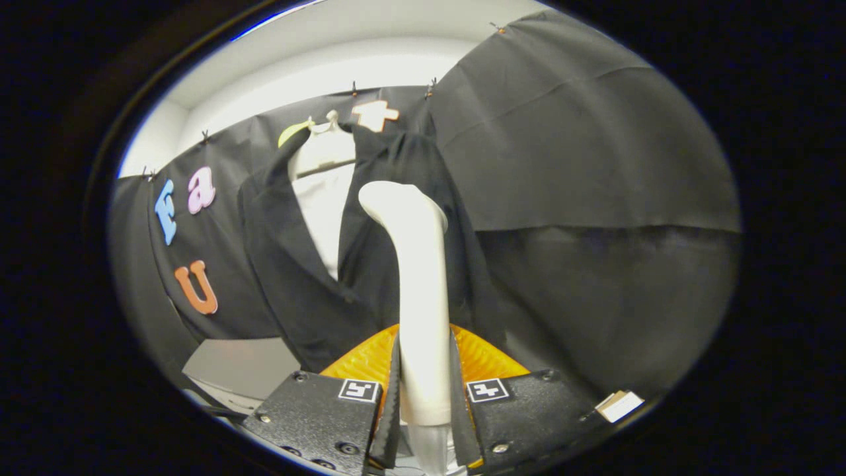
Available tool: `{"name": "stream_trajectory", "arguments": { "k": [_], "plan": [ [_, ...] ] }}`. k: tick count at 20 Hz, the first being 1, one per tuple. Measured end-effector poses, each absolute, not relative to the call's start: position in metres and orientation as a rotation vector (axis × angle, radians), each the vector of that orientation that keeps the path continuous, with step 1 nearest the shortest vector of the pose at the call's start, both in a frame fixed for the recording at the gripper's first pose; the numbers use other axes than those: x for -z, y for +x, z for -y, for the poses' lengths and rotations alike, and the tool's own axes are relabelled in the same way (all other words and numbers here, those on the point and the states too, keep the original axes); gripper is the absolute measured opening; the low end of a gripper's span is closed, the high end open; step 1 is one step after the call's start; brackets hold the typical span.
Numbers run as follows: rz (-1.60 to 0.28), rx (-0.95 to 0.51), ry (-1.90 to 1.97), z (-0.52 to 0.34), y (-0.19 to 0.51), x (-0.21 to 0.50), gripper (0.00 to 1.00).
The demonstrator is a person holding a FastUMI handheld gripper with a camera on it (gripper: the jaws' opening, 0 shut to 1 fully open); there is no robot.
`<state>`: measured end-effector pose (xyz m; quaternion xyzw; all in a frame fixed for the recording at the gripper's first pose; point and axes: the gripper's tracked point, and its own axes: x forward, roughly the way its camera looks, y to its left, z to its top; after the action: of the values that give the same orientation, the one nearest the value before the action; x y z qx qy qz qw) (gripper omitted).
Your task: Iron the clothes twice with a garment steamer, once on the left side and once on the right side.
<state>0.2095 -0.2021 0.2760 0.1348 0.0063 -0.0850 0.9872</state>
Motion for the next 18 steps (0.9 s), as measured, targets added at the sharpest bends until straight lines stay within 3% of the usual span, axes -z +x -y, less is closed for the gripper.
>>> {"name": "stream_trajectory", "arguments": {
  "k": [5,18],
  "plan": [
    [0.04,0.178,0.265,0.2,0.234,-0.322,0.35],
    [-0.037,0.182,0.177,0.176,0.266,-0.288,0.35]
  ]
}}
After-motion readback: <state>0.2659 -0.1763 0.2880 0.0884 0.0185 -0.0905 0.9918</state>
